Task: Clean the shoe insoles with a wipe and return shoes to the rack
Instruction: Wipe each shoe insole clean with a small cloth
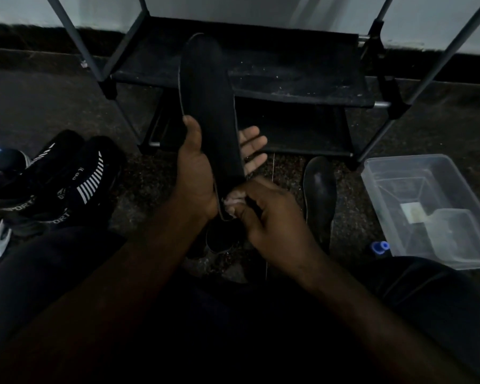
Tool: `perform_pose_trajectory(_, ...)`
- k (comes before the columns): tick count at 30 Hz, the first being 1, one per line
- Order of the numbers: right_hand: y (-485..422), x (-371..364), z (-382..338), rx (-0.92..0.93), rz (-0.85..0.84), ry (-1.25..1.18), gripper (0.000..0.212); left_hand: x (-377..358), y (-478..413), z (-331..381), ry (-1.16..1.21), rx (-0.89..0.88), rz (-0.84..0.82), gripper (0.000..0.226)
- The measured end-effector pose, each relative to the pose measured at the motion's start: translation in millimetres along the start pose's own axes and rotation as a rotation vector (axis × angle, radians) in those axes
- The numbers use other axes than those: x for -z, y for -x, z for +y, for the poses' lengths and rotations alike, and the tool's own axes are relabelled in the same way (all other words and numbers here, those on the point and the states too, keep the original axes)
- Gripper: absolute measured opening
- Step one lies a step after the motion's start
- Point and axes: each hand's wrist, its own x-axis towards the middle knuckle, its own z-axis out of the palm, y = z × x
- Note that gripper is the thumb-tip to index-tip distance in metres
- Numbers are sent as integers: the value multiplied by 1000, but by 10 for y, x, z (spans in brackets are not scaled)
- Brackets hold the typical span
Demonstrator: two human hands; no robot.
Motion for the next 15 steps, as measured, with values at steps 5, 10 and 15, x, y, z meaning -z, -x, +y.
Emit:
perform_pose_trajectory(5,-145,122,113,-128,203,-10,12,-60,34,-82,-150,189,-25,97)
perform_pose_trajectory(10,-285,462,298,-529,329,-352,9,46,-81,-97,-275,71,163,71)
perform_pose_trajectory(15,-332,476,449,-741,327,-400,17,114,-134,-257,-467,123,304,52)
